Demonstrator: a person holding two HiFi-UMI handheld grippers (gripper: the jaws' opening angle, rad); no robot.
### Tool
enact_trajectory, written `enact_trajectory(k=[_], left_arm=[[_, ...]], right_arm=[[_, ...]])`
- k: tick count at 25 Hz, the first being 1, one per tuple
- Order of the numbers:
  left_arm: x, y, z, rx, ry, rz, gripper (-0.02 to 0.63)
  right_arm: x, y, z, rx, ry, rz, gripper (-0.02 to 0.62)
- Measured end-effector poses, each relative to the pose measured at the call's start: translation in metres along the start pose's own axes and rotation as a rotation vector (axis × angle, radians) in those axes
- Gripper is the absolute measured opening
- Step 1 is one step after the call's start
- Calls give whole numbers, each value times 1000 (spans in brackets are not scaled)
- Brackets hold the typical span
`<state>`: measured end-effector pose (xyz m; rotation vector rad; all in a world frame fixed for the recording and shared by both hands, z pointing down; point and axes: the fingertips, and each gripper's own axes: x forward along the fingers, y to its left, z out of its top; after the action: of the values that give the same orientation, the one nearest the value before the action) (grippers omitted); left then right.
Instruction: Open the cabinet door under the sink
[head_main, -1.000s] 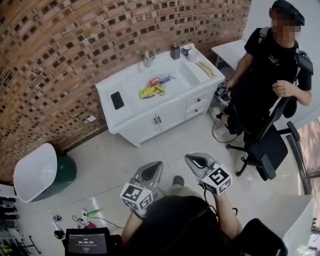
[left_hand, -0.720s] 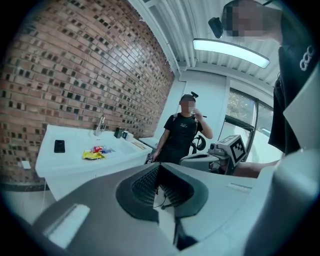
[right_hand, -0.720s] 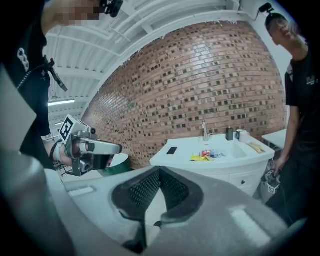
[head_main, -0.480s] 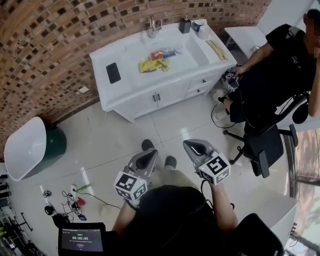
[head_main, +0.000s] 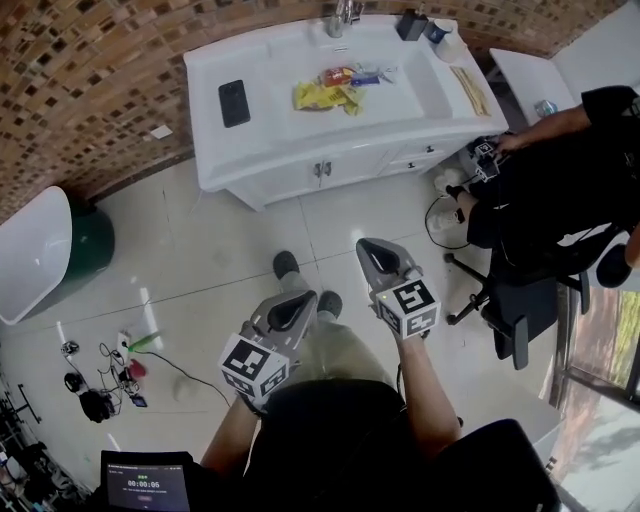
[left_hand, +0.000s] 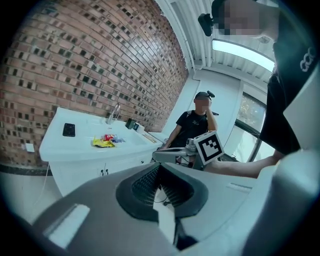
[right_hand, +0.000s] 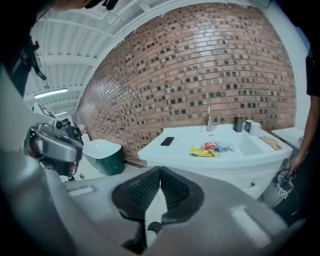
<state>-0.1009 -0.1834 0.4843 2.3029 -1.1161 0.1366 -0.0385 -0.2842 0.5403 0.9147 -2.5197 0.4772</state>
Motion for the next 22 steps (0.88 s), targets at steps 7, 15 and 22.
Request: enact_trajectory(k=[7,15,22], left_arm=[[20,42,-22,-14,28,4,15],[58,73,-42,28,46,-19,15],[66,92,-57,56,57,-31,15]], right_arm=[[75,-34,-52,30,29,-47,69],[161,-85,-101,-12,23,-94,77],[238,-127,-157,-38,33,-191,77]])
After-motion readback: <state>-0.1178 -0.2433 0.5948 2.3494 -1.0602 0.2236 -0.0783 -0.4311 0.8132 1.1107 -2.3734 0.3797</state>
